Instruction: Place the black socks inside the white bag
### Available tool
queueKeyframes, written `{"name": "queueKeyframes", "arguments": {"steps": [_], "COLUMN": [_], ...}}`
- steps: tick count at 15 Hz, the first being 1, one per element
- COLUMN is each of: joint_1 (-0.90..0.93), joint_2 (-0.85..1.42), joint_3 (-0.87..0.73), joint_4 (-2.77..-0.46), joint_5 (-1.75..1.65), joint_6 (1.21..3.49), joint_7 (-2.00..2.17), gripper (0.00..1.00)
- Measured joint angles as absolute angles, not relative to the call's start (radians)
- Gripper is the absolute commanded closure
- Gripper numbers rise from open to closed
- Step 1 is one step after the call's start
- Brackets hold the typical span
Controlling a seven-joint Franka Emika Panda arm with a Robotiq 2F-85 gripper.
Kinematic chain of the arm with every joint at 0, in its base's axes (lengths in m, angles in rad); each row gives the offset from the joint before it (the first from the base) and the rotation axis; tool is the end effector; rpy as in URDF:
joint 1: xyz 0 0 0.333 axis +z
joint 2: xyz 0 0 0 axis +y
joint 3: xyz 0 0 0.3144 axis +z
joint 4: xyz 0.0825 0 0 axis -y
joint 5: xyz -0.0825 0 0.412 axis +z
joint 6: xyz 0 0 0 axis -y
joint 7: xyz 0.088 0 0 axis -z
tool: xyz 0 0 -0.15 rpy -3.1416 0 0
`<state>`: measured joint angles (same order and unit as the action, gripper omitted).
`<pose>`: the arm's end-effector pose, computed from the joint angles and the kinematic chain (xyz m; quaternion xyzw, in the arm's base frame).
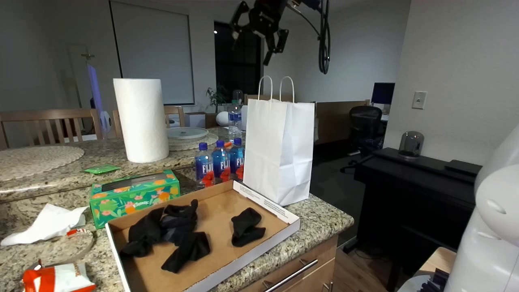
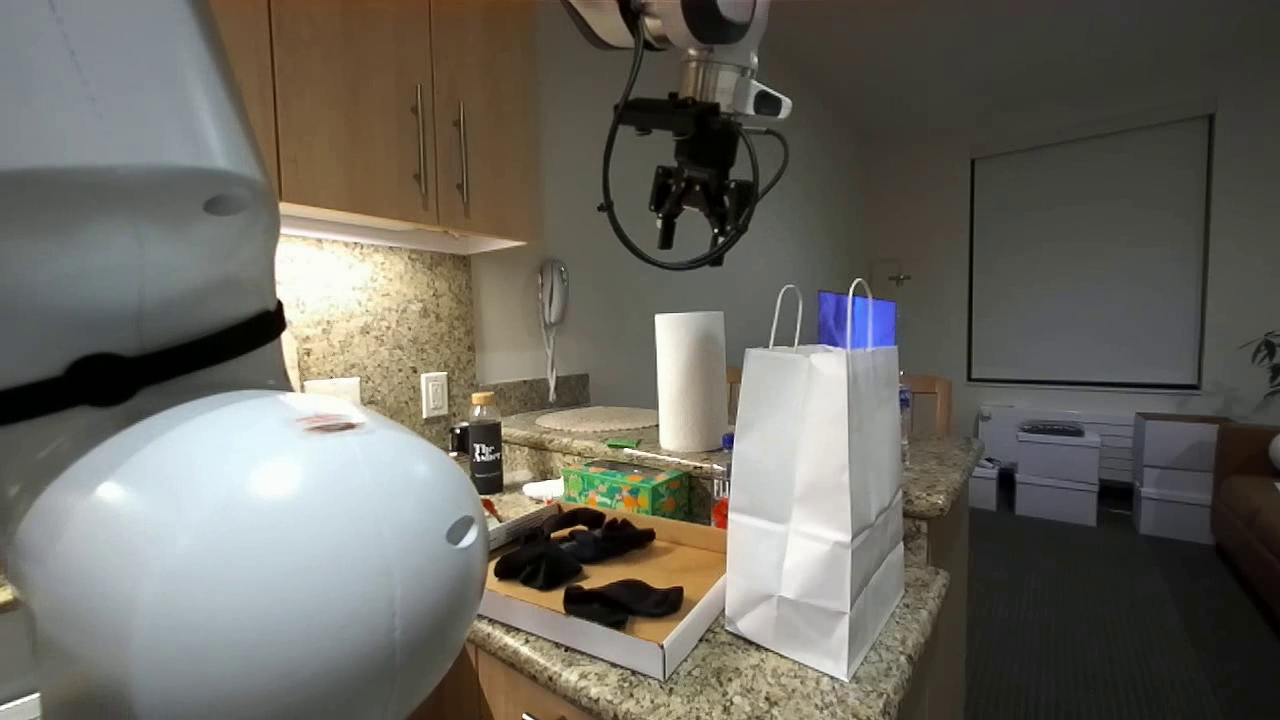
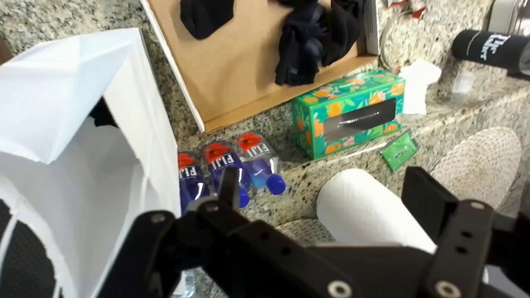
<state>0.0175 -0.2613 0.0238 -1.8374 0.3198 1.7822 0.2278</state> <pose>0.5257 0.0634 0.6157 -0.9766 0.1087 -0.0799 0.1675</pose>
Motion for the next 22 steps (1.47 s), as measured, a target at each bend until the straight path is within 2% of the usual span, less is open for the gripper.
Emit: {"name": "queueKeyframes", "arguments": {"steps": [10,22], "joint_1": [0.14,0.242], "joint_2": [-0.156,-0.013], "joint_3": [0.124,0.249], "joint_4": [-1.922,-2.182], "joint_5": [0.304,0.229], "joint_6": [1.76,2.214], "joint_7": [0.045,0.043], "gripper": [0.0,0.0]}}
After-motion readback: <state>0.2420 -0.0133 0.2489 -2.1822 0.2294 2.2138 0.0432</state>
